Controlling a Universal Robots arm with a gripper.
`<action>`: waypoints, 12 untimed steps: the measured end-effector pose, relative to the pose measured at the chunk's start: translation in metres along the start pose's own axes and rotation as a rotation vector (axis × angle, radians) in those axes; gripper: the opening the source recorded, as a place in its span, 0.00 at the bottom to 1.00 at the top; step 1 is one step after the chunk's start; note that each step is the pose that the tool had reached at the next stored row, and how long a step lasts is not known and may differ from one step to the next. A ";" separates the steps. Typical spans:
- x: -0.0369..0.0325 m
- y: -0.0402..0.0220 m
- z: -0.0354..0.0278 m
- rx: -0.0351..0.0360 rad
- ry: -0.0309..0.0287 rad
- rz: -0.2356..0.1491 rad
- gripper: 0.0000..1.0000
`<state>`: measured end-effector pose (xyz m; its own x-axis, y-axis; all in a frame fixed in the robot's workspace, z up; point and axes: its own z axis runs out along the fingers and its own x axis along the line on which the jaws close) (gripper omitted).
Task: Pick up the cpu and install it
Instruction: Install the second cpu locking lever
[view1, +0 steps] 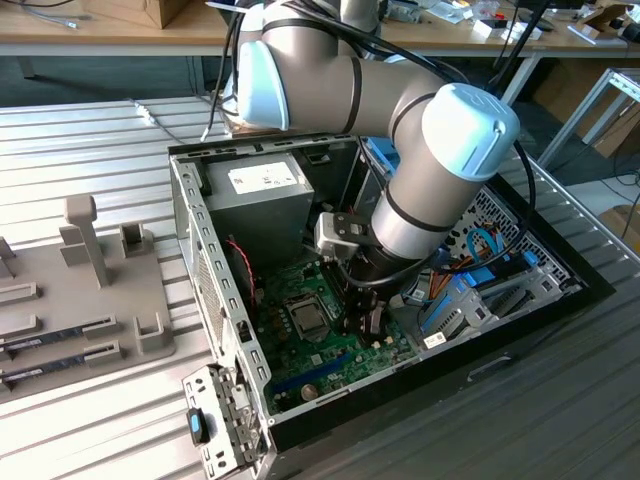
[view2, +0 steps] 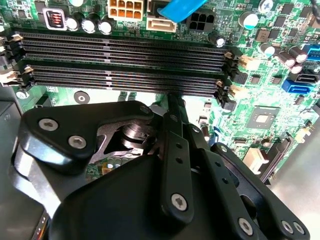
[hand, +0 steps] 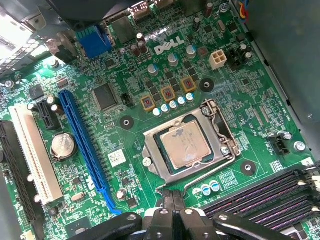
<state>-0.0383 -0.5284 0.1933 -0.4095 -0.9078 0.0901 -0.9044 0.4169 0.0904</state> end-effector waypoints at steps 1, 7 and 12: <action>0.0002 -0.0001 0.0002 0.0000 -0.0001 0.000 0.11; 0.0004 0.0000 -0.0009 -0.0001 -0.0018 0.000 0.11; 0.0016 0.0011 -0.0154 -0.0001 -0.0016 0.000 0.11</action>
<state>-0.0381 -0.5288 0.2088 -0.4093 -0.9081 0.0885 -0.9046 0.4165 0.0906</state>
